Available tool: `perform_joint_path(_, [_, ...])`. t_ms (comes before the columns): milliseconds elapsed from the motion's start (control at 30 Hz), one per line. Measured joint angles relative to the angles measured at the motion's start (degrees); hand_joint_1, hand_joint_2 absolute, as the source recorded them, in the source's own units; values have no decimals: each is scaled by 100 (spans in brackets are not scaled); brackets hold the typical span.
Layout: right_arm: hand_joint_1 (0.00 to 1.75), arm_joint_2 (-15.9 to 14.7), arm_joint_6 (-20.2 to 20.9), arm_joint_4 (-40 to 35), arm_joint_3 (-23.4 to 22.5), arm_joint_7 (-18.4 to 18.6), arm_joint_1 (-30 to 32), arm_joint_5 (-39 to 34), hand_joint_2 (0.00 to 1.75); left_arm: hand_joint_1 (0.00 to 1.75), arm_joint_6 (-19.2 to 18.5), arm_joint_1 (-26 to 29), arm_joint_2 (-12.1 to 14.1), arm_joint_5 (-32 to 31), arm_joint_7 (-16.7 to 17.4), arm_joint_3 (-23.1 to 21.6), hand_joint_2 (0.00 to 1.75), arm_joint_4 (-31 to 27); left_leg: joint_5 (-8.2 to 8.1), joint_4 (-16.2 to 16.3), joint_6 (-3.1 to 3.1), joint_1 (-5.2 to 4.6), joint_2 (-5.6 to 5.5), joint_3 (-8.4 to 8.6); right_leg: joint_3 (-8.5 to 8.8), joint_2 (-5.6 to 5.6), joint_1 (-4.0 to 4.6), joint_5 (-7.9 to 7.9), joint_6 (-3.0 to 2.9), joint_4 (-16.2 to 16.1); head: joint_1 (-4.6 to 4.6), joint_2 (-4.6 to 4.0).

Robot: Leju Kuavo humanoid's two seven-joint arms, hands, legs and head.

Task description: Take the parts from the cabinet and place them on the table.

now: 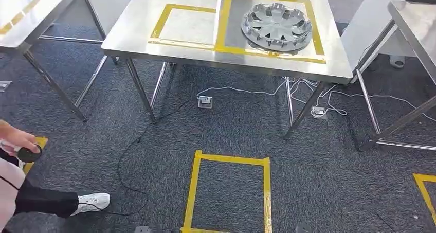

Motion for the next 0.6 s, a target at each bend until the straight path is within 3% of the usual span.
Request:
perform_joint_path(33, [0, 0, -2, 0, 2, 7, -1, -2, 0, 0, 0, -1, 0, 0, 0, 0, 0, 0, 18, -1, -6, -8, -1, -15, 219, 0, 2, 218, -29, -375, 33, 0])
perform_joint_path(100, [0, -2, -2, 4, 2, 13, -11, -11, 0, 0, 0, -4, -2, 0, 0, 0, 0, 0, 42, -3, -33, -16, -3, -19, 783, 3, 27, 676, -128, -1433, 81, 0])
perform_joint_path(133, [0, -6, -4, 4, 2, 15, -20, -22, 0, 0, -9, -6, -13, 0, 0, 2, 0, -2, 63, 6, -61, -22, 1, -44, 887, 8, 49, 627, -194, -1658, 81, 0])
perform_joint_path(233, [0, -4, -7, 4, 4, 15, -27, -35, 0, 0, -22, -6, -17, 0, 4, 0, 0, -2, 145, 5, -173, -13, 17, -126, 832, 10, 79, 653, -230, -1717, 101, 0])
perform_joint_path(267, [0, -4, -13, 7, 4, 17, -10, -39, 0, 0, -24, -5, -15, 0, 4, 0, 0, 0, 177, -8, -211, -28, 17, -125, 828, 6, 68, 706, -276, -1777, 94, 0])
perform_joint_path(300, [0, 18, -13, 9, 7, 17, -3, -39, 0, 0, -24, -7, -11, 0, 4, 0, 0, 0, 94, 32, -229, -20, 16, -151, 846, -30, 18, 776, -300, -1851, 94, 0])
perform_joint_path(333, [0, 31, -13, 11, 7, 17, -10, -39, 0, 0, -24, -5, -9, 0, 4, 0, 0, 0, -90, 178, -259, -25, 6, -207, 822, -33, 20, 811, -331, -1859, 66, 0])
perform_joint_path(400, [0, 26, -11, 13, 7, 17, -10, -37, 0, 0, -24, -7, -4, 0, 4, 0, 0, 0, -644, 1041, -312, 1, -2, -531, 736, -39, 27, 855, -355, -1842, -48, 0])
perform_joint_path(433, [0, 29, -13, 15, 7, 17, -6, -37, 0, 0, -24, -3, 0, 0, 5, 0, 0, 2, -822, 1440, -334, 8, -4, -674, 697, -47, 37, 873, -360, -1829, -63, 0])
perform_joint_path(467, [0, 31, -13, 15, 7, 20, -4, -37, 0, 0, -26, 1, 0, 0, 7, 0, 0, 2, -879, 1671, -351, 11, -2, -742, 651, -52, 37, 888, -351, -1804, -74, 0])
perform_joint_path(500, [0, 35, -13, 20, 7, 20, -4, -37, 0, 0, -24, 2, 0, 0, 7, 0, 0, 2, -804, 1618, -357, 11, 0, -678, 614, -52, 36, 899, -346, -1775, -85, 0])
perform_joint_path(533, [0, 40, -13, 22, 9, 22, -5, -37, 0, 0, -26, 1, 2, 0, 7, 0, 0, 2, -628, 1351, -357, 13, 1, -499, 582, -52, 32, 904, -338, -1746, -105, 0])
perform_joint_path(600, [0, 55, -13, 28, 15, 35, -11, -37, 0, 0, -24, -4, 15, 0, 7, 0, 0, 2, -177, 330, -345, 15, 4, 129, 546, -49, 21, 906, -323, -1680, -170, 0])
